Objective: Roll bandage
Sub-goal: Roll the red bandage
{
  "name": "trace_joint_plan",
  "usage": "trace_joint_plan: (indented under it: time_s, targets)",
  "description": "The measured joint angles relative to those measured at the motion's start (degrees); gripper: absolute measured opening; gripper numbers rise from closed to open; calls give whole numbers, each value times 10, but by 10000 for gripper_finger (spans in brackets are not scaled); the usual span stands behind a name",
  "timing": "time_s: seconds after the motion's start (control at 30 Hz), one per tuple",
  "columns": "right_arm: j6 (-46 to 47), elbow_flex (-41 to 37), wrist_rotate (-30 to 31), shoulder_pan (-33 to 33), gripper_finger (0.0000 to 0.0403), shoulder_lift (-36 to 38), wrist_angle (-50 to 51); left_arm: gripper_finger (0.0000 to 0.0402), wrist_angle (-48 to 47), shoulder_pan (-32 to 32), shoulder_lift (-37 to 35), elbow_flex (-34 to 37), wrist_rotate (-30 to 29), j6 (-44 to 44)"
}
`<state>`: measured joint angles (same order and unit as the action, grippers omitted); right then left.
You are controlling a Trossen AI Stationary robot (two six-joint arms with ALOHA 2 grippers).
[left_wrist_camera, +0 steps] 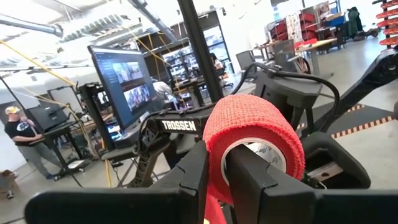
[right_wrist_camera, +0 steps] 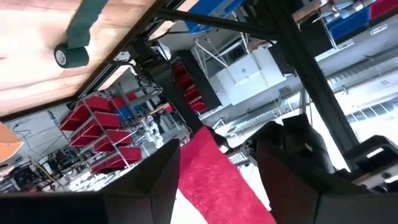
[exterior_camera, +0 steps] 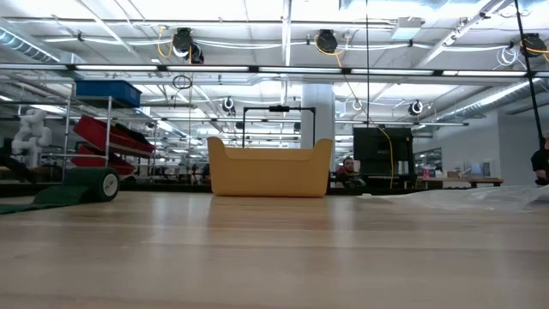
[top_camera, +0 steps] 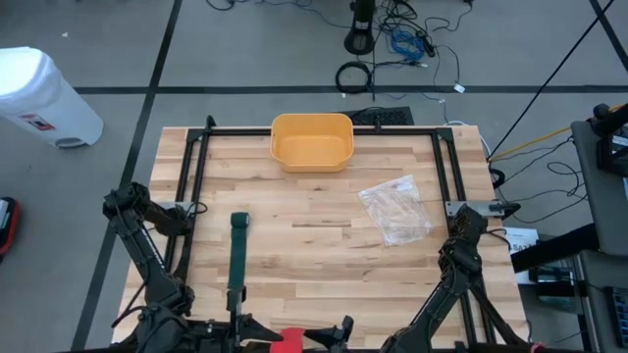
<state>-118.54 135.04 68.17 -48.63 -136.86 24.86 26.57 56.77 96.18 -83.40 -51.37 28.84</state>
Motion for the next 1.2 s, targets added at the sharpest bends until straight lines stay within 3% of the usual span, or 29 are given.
trace_joint_plan:
  time_s: [0.5, 0.73, 1.2]
  targets:
    - [57, 0, 5, -14, 196, 0, 60, 58, 0, 2, 0, 0, 0, 0]
    - [42, 0, 3, -37, 196, 0, 50, 58, 0, 3, 0, 0, 0, 1]
    - [39, 0, 11, -11, 196, 0, 54, 58, 0, 3, 0, 0, 0, 0]
